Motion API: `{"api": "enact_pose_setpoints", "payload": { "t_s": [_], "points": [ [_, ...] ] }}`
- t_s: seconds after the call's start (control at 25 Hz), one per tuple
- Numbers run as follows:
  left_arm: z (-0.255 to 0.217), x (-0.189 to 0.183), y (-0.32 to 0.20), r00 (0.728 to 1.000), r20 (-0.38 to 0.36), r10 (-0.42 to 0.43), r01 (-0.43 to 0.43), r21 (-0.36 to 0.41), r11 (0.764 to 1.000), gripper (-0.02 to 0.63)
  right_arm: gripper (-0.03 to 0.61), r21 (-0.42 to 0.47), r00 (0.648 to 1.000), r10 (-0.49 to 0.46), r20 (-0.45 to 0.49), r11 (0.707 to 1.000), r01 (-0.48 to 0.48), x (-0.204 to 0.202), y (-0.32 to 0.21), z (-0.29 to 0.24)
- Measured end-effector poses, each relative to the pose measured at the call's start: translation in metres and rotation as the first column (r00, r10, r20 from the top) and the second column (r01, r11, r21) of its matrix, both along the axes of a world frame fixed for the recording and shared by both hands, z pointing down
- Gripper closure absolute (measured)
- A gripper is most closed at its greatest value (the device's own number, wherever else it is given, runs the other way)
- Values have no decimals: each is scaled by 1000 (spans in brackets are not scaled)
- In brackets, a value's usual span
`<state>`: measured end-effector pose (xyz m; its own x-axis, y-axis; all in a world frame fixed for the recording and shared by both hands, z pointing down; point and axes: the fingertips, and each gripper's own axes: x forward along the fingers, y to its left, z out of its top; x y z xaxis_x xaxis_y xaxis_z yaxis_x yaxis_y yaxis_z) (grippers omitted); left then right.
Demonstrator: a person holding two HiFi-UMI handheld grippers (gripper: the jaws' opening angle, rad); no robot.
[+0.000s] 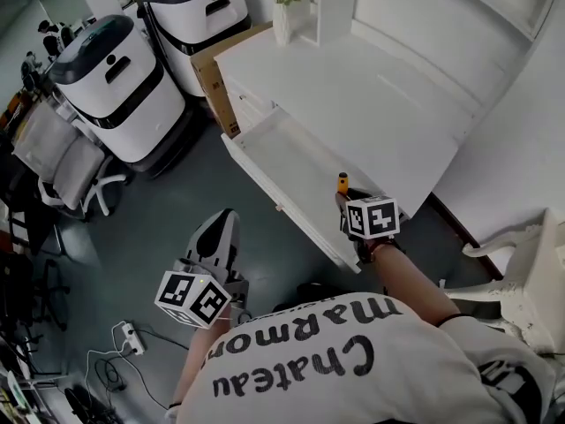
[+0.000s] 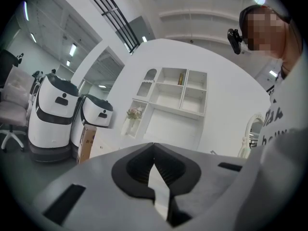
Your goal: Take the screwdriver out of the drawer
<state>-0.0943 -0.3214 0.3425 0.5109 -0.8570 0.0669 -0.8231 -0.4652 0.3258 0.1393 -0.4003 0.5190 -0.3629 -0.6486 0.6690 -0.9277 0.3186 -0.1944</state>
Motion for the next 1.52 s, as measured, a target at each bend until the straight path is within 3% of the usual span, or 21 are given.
{"api": "enact_pose_setpoints", "payload": {
  "t_s": [0.48, 1.24, 1.52],
  "points": [
    [-17, -32, 73, 997, -21, 72, -71, 45, 996, 591, 462, 223, 994, 7, 105, 974, -30, -44, 75, -109],
    [-44, -71, 175, 995, -37, 97, -92, 126, 988, 591, 462, 392, 977, -82, 199, 920, -3, -118, 195, -195],
    [-51, -73, 197, 992, -44, 115, -108, 144, 984, 591, 462, 451, 954, -142, 265, 892, 7, -139, 227, -215]
  ]
}}
